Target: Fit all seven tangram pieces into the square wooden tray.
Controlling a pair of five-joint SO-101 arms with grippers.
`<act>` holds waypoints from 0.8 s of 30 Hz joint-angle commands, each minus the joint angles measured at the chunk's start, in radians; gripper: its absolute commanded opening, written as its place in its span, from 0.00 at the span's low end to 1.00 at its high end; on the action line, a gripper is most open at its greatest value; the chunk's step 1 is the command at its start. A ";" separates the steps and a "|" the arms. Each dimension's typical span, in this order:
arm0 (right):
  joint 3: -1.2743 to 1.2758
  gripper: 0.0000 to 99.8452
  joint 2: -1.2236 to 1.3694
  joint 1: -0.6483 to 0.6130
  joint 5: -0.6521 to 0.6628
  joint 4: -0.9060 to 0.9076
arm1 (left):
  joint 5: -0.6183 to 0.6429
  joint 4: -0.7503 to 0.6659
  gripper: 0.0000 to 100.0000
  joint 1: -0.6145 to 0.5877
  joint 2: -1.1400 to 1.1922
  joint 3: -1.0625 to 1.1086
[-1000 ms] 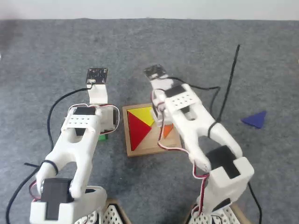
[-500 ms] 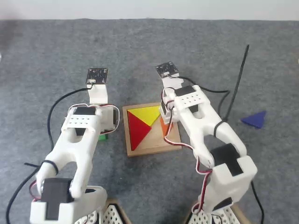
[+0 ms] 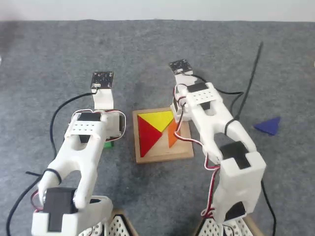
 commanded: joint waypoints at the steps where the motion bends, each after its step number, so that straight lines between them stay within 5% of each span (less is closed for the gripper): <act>1: -0.052 0.40 -0.202 0.056 -0.012 0.025 | -0.014 -0.012 0.02 0.000 -0.003 -0.002; 7: 0.078 0.40 -0.420 -0.007 -0.031 0.136 | -0.014 -0.014 0.02 0.000 -0.003 -0.002; 14: 0.377 0.40 -0.432 -0.113 -0.032 -0.012 | -0.014 -0.014 0.02 0.000 -0.003 -0.002; 24: 0.394 0.40 -0.355 -0.125 -0.037 -0.079 | -0.014 -0.014 0.02 0.000 -0.003 -0.002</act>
